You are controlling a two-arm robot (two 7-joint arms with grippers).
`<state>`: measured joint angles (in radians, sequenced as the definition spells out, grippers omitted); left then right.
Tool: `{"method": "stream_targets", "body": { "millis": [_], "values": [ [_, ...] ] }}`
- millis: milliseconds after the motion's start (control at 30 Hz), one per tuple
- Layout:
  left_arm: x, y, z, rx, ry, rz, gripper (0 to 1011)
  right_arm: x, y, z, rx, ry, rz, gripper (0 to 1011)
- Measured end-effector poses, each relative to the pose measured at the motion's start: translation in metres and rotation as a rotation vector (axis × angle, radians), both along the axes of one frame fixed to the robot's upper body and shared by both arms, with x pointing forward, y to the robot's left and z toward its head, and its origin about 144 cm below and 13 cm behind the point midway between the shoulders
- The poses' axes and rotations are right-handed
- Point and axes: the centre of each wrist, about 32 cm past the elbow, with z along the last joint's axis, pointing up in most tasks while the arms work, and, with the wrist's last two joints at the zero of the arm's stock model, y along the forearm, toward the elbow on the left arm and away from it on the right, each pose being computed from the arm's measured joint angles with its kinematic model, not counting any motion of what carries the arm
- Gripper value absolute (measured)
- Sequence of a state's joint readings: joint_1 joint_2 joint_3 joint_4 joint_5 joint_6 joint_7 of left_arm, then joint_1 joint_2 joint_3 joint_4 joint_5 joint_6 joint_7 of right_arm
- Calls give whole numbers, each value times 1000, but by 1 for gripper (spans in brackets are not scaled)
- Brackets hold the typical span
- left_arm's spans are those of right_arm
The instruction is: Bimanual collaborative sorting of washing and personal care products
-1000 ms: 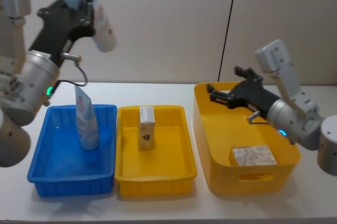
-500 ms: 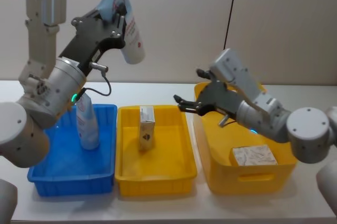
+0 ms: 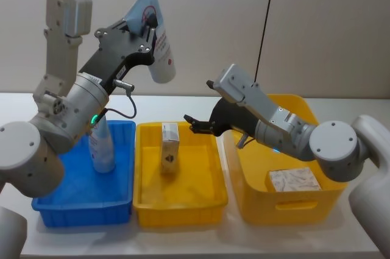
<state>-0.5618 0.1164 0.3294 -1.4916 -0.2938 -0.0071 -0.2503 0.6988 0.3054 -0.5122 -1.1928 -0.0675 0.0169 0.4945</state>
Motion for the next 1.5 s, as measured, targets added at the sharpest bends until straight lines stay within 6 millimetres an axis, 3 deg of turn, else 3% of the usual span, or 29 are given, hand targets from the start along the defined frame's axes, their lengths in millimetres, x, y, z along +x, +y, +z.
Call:
{"method": "stream_targets", "body": {
  "millis": [733,1500],
  "values": [
    [-2,-5,-10,18,42,-24,165,5,16,8,37,-37,44,1003],
    [-5,-9,-14,16,62,-39,165,22,31,18,146,24,96,1003]
  ]
}}
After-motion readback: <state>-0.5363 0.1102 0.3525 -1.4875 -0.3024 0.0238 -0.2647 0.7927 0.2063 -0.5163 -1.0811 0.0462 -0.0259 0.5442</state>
